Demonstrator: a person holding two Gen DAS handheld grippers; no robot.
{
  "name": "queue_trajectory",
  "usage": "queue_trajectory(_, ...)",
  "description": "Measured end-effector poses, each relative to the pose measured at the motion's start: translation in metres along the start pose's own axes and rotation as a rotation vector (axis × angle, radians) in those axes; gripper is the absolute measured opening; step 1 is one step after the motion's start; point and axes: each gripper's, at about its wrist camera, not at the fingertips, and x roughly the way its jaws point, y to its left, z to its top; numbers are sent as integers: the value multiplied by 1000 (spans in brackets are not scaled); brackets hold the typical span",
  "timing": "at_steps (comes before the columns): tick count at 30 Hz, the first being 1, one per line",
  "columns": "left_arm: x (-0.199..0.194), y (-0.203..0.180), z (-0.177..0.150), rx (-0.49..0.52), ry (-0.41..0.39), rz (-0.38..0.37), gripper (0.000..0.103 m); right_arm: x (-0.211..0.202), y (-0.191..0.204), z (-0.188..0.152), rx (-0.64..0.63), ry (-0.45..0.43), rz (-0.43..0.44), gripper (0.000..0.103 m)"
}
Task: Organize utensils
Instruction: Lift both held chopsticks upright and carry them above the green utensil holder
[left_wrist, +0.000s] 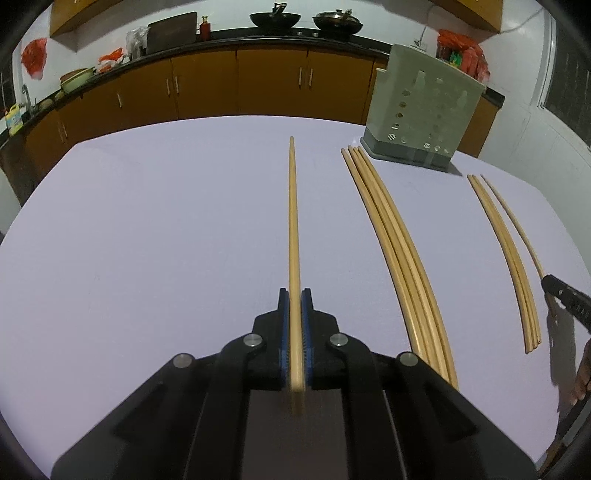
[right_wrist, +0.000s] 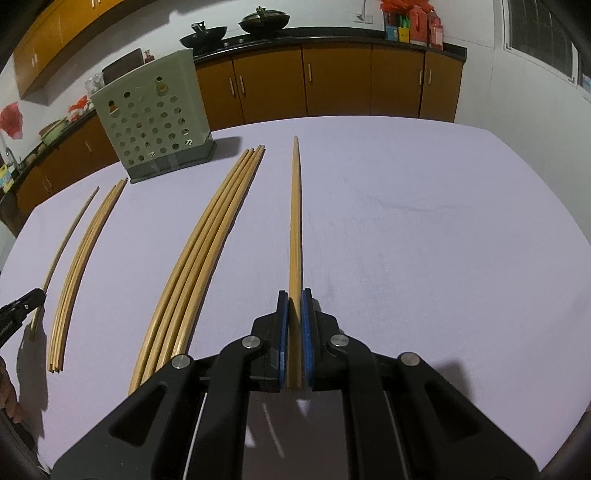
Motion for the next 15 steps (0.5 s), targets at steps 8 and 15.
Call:
queue_trajectory(8, -58, 14, 34, 9, -182, 1, 8, -63, -6, 31, -28, -216, -19, 8)
queue_trajectory(15, -114, 24, 81, -7, -375, -14, 8, -103, -11, 68, -20, -367, -6, 8)
